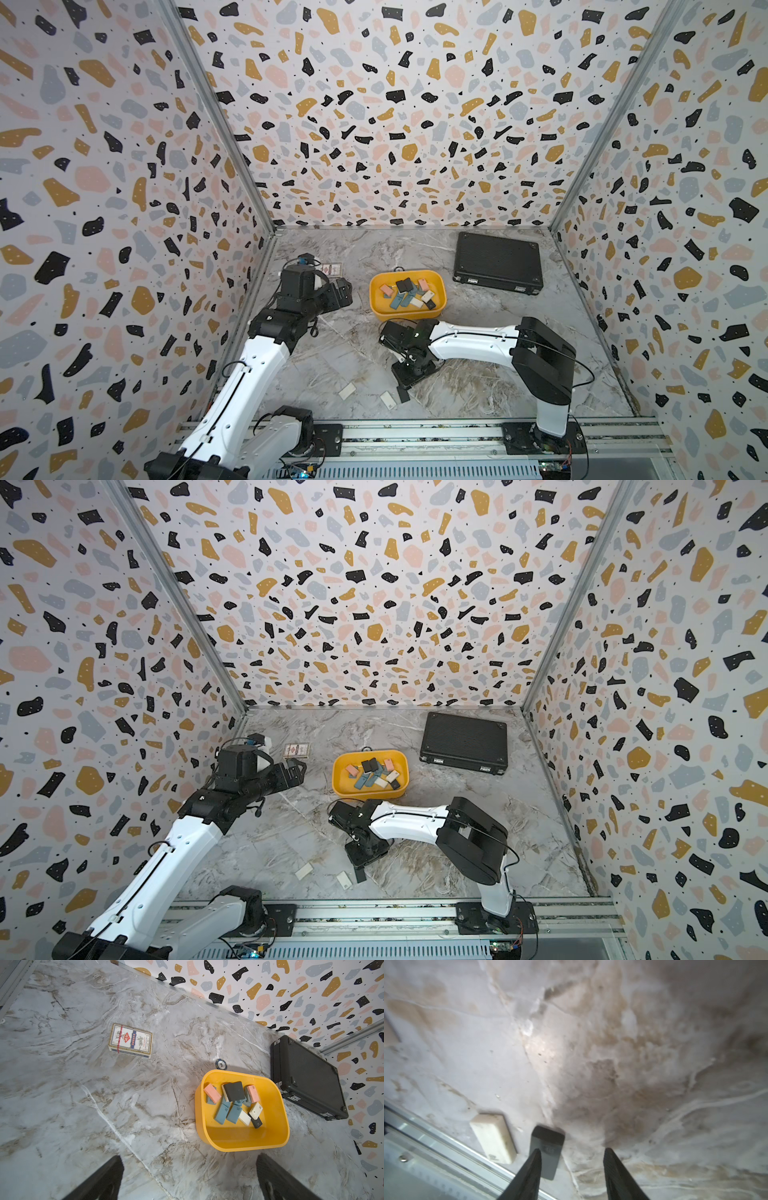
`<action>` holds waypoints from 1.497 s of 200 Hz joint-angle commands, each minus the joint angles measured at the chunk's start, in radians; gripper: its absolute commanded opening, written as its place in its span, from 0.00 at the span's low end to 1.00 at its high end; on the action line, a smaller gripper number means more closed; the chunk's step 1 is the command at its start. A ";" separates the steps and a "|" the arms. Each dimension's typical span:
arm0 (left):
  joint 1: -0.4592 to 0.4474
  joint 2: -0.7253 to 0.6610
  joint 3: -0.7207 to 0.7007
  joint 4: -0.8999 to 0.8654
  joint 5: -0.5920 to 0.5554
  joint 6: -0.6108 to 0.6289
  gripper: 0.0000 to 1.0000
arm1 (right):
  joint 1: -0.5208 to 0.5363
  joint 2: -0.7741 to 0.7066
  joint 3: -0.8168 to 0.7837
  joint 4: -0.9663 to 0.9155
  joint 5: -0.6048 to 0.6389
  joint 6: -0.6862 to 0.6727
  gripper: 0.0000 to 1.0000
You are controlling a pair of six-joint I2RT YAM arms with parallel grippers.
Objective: Put the eraser in the storage box
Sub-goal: Pick up the eraser from the center of the board.
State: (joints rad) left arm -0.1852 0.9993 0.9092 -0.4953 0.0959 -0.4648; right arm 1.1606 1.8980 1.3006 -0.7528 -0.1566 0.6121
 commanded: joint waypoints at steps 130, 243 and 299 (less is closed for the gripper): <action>0.006 -0.011 -0.012 0.027 0.005 0.009 0.99 | 0.088 -0.041 0.051 -0.051 0.063 -0.011 0.54; 0.004 -0.015 -0.016 0.026 0.000 0.012 0.99 | 0.099 0.055 0.102 -0.069 0.019 -0.011 0.55; 0.005 -0.015 -0.015 0.027 -0.002 0.013 1.00 | 0.099 0.095 0.121 -0.100 0.035 -0.006 0.51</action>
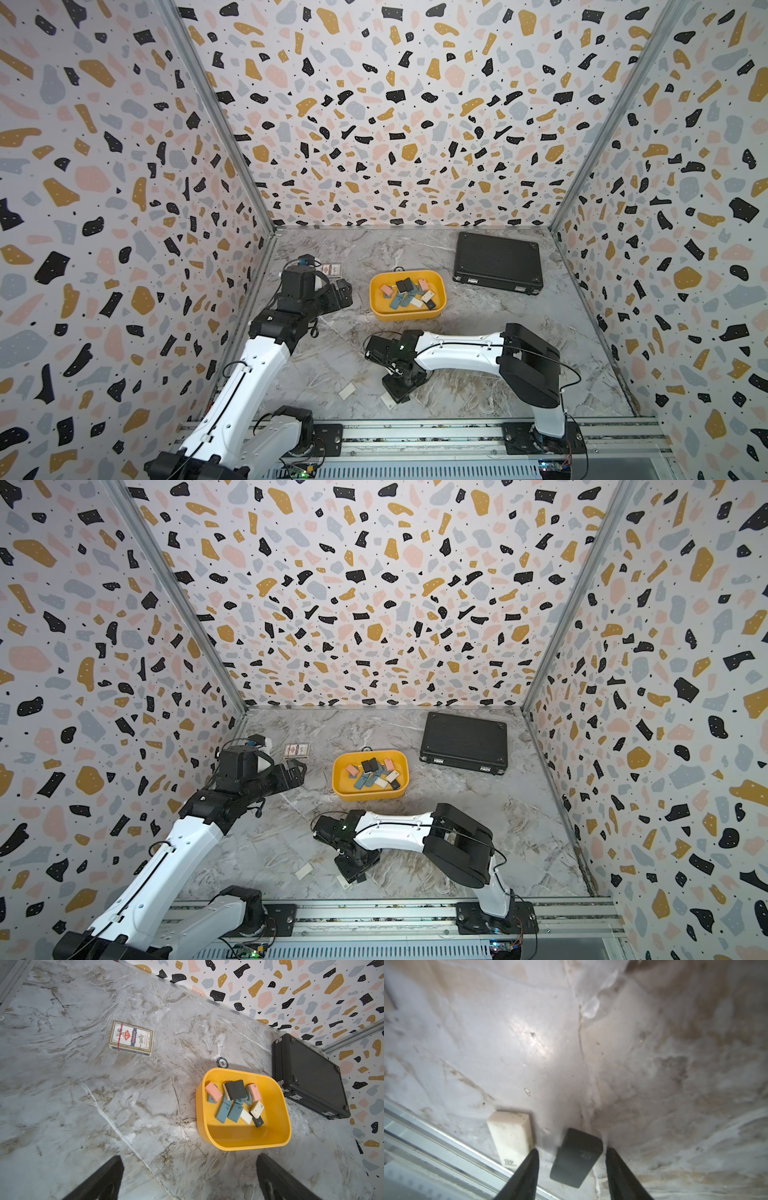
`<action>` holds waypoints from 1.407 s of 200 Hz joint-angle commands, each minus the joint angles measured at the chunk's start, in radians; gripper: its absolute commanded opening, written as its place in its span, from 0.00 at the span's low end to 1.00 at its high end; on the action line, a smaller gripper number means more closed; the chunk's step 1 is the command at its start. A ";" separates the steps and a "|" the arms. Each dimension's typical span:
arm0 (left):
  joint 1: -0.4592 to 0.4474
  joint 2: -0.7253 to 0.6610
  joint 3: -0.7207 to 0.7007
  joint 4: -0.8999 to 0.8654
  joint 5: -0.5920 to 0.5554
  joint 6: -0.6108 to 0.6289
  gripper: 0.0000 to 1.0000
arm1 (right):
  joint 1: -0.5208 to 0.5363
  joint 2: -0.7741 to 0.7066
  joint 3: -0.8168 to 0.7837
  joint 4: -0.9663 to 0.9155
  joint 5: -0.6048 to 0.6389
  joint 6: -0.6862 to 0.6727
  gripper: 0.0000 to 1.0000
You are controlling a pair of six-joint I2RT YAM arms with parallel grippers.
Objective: Put the eraser in the storage box
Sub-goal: Pick up the eraser from the center of the board, then place the eraser in the storage box.
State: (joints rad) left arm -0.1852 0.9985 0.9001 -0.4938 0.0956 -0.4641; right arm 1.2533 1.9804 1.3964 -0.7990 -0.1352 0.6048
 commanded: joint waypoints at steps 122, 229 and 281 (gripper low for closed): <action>0.006 -0.011 -0.004 0.024 -0.010 0.014 1.00 | -0.017 -0.083 0.028 -0.070 0.145 -0.028 0.10; 0.006 0.050 0.053 0.043 -0.051 -0.002 1.00 | -0.366 0.078 0.611 -0.176 0.169 -0.306 0.11; 0.006 0.104 0.061 0.074 -0.062 -0.005 0.99 | -0.433 0.329 0.927 -0.243 0.139 -0.393 0.12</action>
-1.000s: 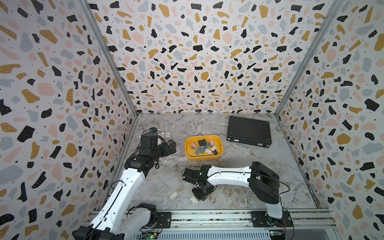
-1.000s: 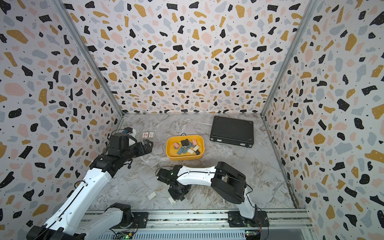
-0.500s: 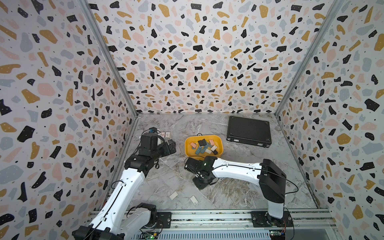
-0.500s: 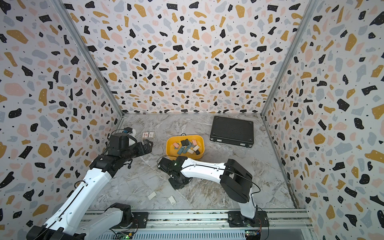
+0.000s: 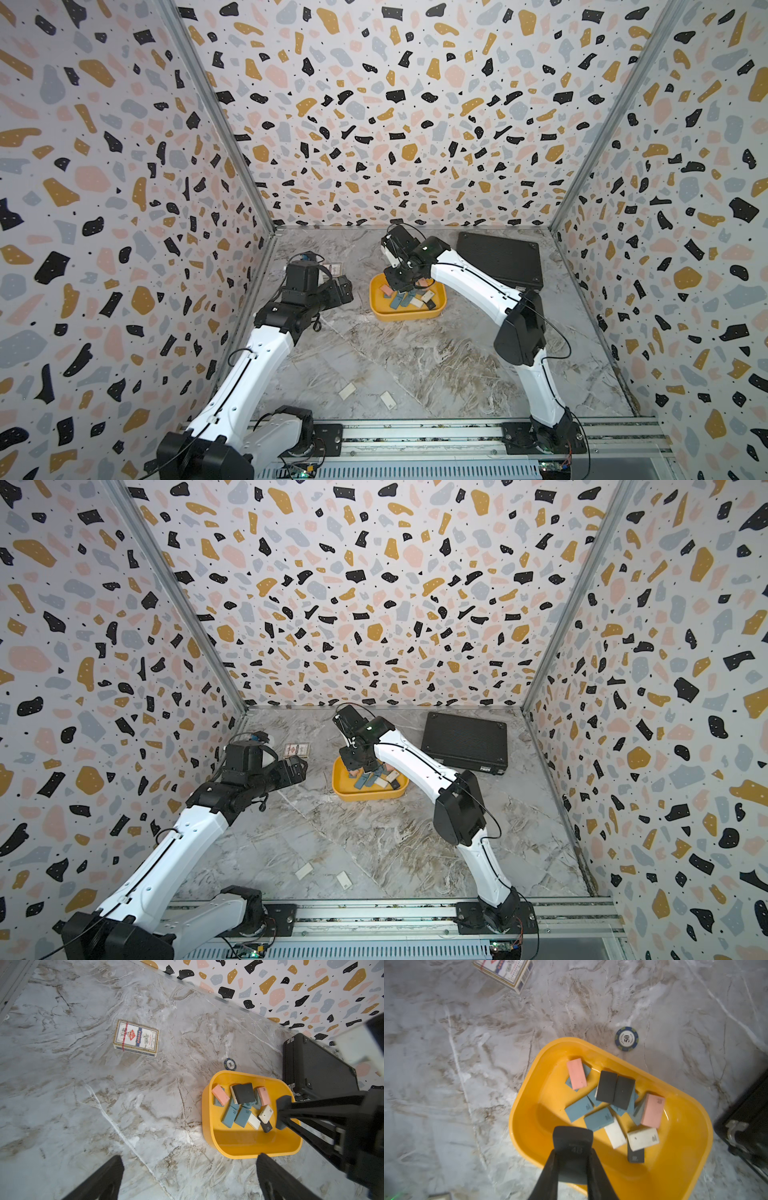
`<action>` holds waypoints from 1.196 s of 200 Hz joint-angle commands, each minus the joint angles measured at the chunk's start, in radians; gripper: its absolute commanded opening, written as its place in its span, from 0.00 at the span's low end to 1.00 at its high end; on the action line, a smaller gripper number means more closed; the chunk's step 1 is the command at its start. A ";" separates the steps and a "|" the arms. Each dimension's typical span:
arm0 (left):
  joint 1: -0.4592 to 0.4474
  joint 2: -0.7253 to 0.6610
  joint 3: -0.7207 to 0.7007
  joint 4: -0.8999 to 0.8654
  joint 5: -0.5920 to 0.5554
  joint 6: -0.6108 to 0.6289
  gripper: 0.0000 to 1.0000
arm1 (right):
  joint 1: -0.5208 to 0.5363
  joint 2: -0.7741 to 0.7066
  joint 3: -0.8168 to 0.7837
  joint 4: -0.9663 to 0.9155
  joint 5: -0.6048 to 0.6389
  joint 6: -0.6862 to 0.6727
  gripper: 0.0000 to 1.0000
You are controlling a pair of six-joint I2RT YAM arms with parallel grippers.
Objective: Put the eraser in the storage box
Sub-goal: Place the eraser in the storage box.
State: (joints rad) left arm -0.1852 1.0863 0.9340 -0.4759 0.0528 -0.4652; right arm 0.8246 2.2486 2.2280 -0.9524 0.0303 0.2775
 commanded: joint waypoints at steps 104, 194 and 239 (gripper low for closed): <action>0.005 0.060 0.005 0.106 -0.041 0.003 0.99 | -0.034 0.266 0.307 -0.109 -0.039 -0.099 0.15; 0.006 0.069 0.005 0.108 -0.037 0.009 0.99 | -0.044 0.337 0.343 -0.068 -0.053 -0.088 0.17; 0.007 0.075 0.005 0.108 -0.036 0.010 0.99 | -0.044 0.353 0.343 -0.035 -0.066 -0.082 0.21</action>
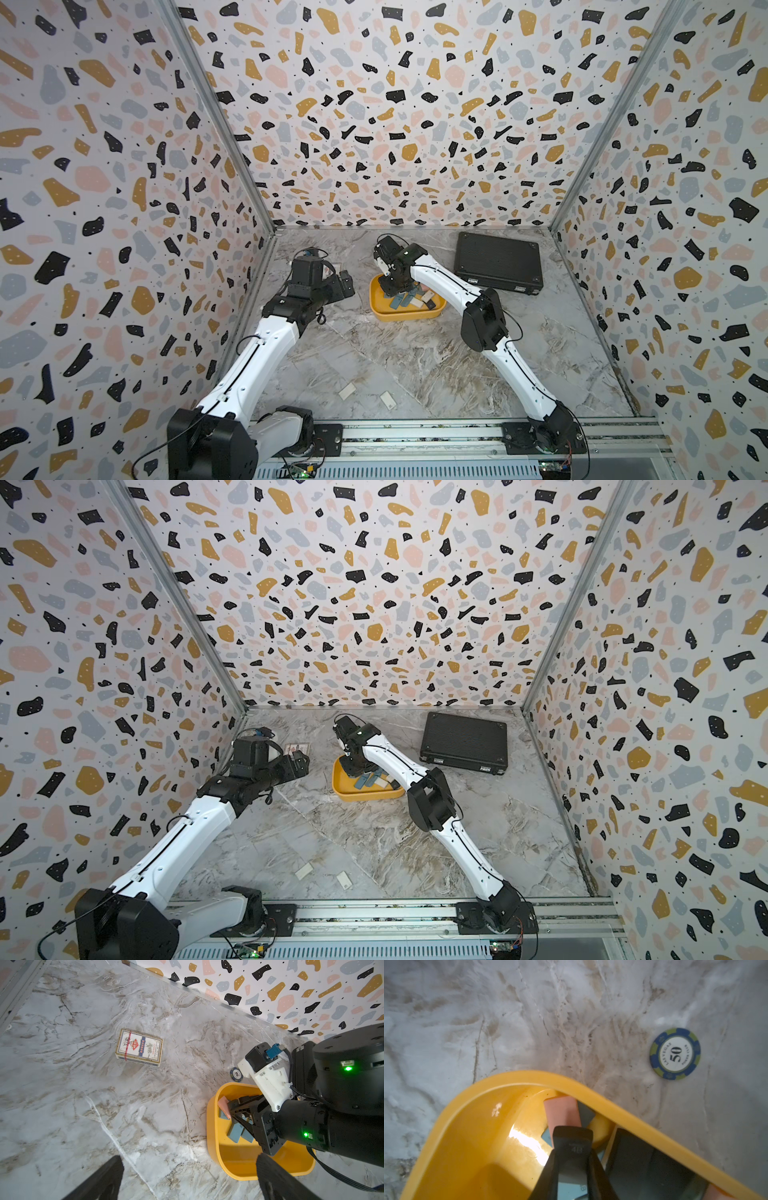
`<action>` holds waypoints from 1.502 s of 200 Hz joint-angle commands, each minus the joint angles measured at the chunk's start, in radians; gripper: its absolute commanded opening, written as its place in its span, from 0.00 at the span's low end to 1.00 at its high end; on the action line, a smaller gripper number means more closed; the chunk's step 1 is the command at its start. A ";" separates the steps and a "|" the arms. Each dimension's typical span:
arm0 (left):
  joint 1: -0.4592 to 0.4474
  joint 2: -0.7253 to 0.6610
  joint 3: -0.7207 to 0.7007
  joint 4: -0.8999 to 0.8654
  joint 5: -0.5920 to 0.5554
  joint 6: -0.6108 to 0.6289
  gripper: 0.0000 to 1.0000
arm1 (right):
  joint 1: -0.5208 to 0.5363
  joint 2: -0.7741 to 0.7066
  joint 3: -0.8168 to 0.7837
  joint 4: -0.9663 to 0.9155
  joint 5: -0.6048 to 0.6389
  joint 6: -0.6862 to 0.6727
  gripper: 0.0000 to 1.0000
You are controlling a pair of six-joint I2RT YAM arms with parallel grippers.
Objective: Put the eraser in the storage box
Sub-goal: Place the eraser in the storage box.
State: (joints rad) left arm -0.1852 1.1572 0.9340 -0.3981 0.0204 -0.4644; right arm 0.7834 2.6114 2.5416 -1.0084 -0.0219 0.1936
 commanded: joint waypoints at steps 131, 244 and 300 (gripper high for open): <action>0.006 0.011 0.006 0.032 0.000 0.013 1.00 | 0.000 -0.078 0.017 0.038 -0.003 0.001 0.51; 0.010 -0.042 -0.034 0.042 -0.011 0.009 1.00 | 0.203 -0.767 -0.912 0.273 0.095 0.076 0.64; 0.014 -0.101 -0.070 0.007 -0.014 0.005 0.99 | 0.461 -0.877 -1.193 0.273 0.126 0.190 0.64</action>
State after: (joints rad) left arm -0.1787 1.0962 0.8898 -0.3939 0.0170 -0.4641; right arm 1.1782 1.7905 1.4090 -0.7177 0.0986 0.3092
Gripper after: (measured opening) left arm 0.995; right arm 0.641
